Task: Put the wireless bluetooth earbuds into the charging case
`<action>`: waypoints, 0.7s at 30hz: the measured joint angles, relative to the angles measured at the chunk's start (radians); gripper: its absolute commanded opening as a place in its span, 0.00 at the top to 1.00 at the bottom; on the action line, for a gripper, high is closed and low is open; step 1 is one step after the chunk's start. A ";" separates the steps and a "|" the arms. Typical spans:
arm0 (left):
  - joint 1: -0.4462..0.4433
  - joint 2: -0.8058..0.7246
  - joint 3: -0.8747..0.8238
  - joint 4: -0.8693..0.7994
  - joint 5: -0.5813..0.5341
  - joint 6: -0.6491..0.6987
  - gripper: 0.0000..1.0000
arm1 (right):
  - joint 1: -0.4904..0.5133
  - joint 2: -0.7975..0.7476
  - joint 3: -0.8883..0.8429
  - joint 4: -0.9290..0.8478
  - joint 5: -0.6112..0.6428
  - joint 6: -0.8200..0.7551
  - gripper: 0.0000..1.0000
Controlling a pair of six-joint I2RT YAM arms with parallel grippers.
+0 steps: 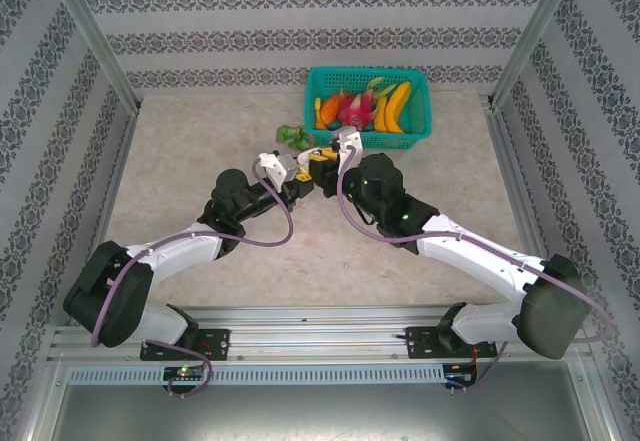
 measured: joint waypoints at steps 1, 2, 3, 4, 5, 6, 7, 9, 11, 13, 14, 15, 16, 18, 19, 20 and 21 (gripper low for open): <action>0.000 0.000 0.000 0.000 0.000 0.000 1.00 | 0.000 0.000 0.000 0.000 0.000 0.003 0.74; 0.000 0.000 0.000 0.000 0.000 0.000 1.00 | -0.002 0.000 0.000 0.000 0.000 0.006 0.74; 0.000 0.000 0.000 0.000 0.000 0.000 1.00 | -0.003 0.000 -0.002 0.001 0.000 0.011 0.74; 0.000 0.000 0.000 0.000 0.000 0.000 1.00 | -0.009 0.000 -0.005 0.004 0.000 0.018 0.74; 0.000 0.000 0.000 -0.002 0.000 0.000 1.00 | -0.012 0.000 -0.007 0.005 -0.003 0.026 0.73; 0.000 0.001 0.000 -0.002 0.001 0.000 1.00 | -0.018 0.000 -0.010 0.007 -0.008 0.035 0.73; 0.000 0.001 0.000 -0.003 0.002 0.000 1.00 | -0.026 0.000 -0.013 0.009 -0.012 0.044 0.73; 0.000 0.001 0.000 -0.004 0.009 0.000 1.00 | -0.039 0.000 -0.018 0.015 -0.018 0.063 0.73; 0.000 0.001 0.000 -0.003 0.008 -0.002 1.00 | -0.055 0.000 -0.025 0.019 -0.026 0.081 0.72; 0.000 0.003 0.000 -0.007 0.008 -0.004 1.00 | -0.057 0.000 -0.029 0.020 -0.032 0.092 0.72; 0.000 0.003 0.000 -0.007 0.008 -0.005 1.00 | -0.058 0.000 -0.030 0.021 -0.035 0.095 0.72; 0.000 0.003 0.000 -0.007 0.008 -0.007 1.00 | -0.060 0.000 -0.030 0.021 -0.039 0.100 0.72; 0.000 0.003 0.000 -0.008 0.008 -0.008 1.00 | -0.062 0.000 -0.030 0.021 -0.042 0.105 0.72; 0.000 0.003 0.000 -0.007 0.008 -0.009 1.00 | -0.062 0.000 -0.030 0.021 -0.042 0.111 0.72; 0.000 0.003 0.000 -0.007 0.008 -0.011 1.00 | -0.062 0.000 -0.030 0.021 -0.043 0.113 0.71; 0.000 0.003 0.000 -0.007 0.008 -0.011 1.00 | -0.062 0.000 -0.030 0.021 -0.043 0.115 0.70; 0.000 0.003 0.000 -0.007 0.009 -0.011 1.00 | -0.062 0.000 -0.030 0.021 -0.043 0.115 0.69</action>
